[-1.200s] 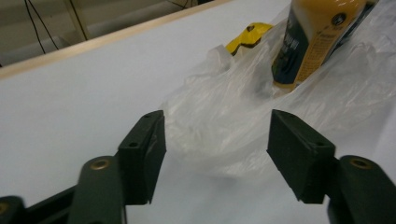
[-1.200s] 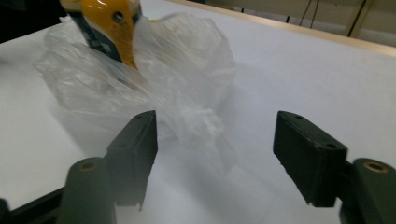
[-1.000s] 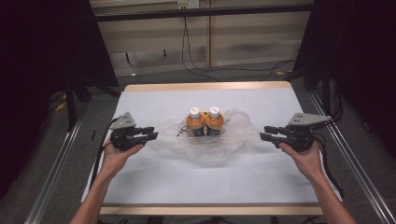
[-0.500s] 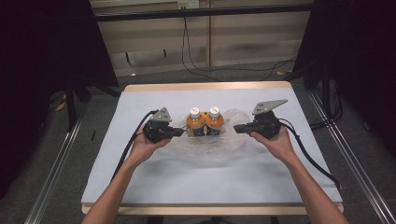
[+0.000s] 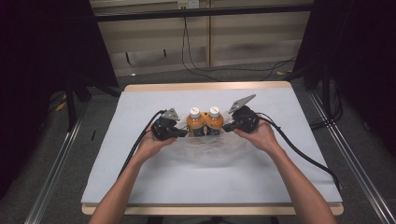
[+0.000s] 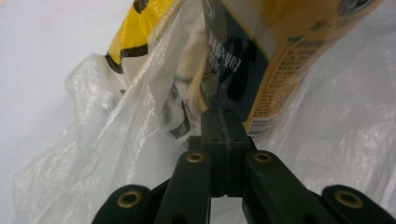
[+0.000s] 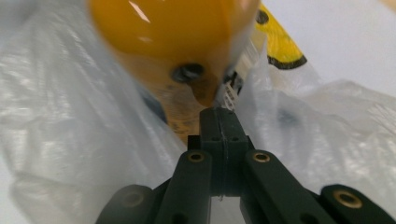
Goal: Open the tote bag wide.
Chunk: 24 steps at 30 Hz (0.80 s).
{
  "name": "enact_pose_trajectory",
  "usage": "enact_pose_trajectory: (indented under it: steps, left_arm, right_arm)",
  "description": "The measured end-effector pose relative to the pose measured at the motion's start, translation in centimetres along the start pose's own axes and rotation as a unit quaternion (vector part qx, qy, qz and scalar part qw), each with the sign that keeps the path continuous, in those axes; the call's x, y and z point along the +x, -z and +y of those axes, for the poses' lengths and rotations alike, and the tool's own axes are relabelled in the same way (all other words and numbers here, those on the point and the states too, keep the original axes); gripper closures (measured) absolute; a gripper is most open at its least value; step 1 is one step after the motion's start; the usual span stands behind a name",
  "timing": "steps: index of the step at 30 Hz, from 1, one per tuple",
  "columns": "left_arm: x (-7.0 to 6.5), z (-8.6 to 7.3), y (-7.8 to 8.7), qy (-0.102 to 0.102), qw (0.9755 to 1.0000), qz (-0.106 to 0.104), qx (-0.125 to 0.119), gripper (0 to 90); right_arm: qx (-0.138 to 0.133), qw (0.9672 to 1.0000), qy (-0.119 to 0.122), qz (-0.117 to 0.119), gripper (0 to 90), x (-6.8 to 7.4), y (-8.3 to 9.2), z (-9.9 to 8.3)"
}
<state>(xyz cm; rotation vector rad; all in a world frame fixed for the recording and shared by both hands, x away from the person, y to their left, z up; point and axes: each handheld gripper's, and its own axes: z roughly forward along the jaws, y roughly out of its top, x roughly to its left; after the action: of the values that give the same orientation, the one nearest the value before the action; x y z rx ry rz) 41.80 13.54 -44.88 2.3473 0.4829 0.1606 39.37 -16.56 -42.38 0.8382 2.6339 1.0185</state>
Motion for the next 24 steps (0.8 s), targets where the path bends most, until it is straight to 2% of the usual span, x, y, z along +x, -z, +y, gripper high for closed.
enact_pose_trajectory:
  steps: [1,3,4,5,8,9,10,12,13,14,16,17,19,22,24]
  left_arm:
    - [0.0,0.0,-0.2,-0.009,0.9999,-0.001,0.009,90.0]
    - [-0.1,-0.1,-0.6,-0.013,0.9995,-0.006,0.027,90.0]
    - [-0.2,-0.2,-0.8,-0.013,0.9995,-0.001,0.03,90.0]
    - [-0.2,-0.2,-1.0,-0.019,0.9991,0.0,0.037,90.0]
    - [-0.2,-0.3,-1.1,-0.018,0.9989,0.001,0.043,90.0]
    - [-0.3,-0.4,-1.2,-0.022,0.9983,0.005,0.054,90.0]
    - [-0.3,-0.4,-1.2,-0.027,0.9977,0.009,0.061,90.0]
    - [-0.3,-0.7,-1.4,-0.026,0.9968,0.015,0.074,90.0]
    - [-0.1,-0.8,-1.4,-0.036,0.9952,0.022,0.088,90.0]
    - [-0.1,-1.0,-1.4,-0.032,0.9958,0.023,0.083,90.0]
    - [0.2,-1.2,-1.1,-0.04,0.9949,0.028,0.088,90.0]
    - [0.1,-1.3,-1.1,-0.035,0.9948,0.033,0.09,90.0]
    - [0.4,-1.4,-0.8,-0.049,0.9931,0.039,0.099,90.0]
    - [0.6,-1.7,-0.6,-0.045,0.9934,0.043,0.097,90.0]
    - [0.6,-1.8,-0.5,-0.048,0.9928,0.047,0.099,90.0]
  right_arm:
    - [0.005,1.0,0.001,0.003,90.0,-0.2,-0.3,-0.1]
    - [0.019,0.9998,-0.002,-0.004,90.0,-0.3,-0.9,-0.3]
    - [0.028,0.9996,-0.007,0.003,90.0,-0.4,-1.3,-0.4]
    - [0.031,0.9995,0.0,0.0,90.0,-0.5,-1.6,-0.5]
    - [0.067,0.9977,0.007,-0.008,90.0,-0.5,-2.6,-1.0]
    - [0.076,0.997,0.003,-0.01,90.0,-0.4,-2.8,-1.1]
    - [0.085,0.9962,0.013,-0.01,90.0,-0.4,-3.3,-1.4]
    - [0.092,0.9956,0.013,-0.011,90.0,-0.2,-3.6,-1.7]
    - [0.096,0.9952,0.013,-0.011,90.0,-0.2,-3.7,-1.8]
    - [0.095,0.9953,0.015,-0.012,90.0,-0.2,-3.8,-1.9]
    - [0.098,0.995,0.016,-0.015,90.0,-0.3,-3.6,-2.0]
    - [0.103,0.9942,0.019,-0.023,90.0,-0.3,-3.5,-2.1]
    - [0.115,0.9926,0.021,-0.033,90.0,-0.5,-3.1,-2.3]
    - [0.128,0.9908,0.015,-0.041,90.0,-1.0,-2.5,-2.8]
    - [0.134,0.9895,0.024,-0.05,90.0,-1.2,-2.1,-3.2]
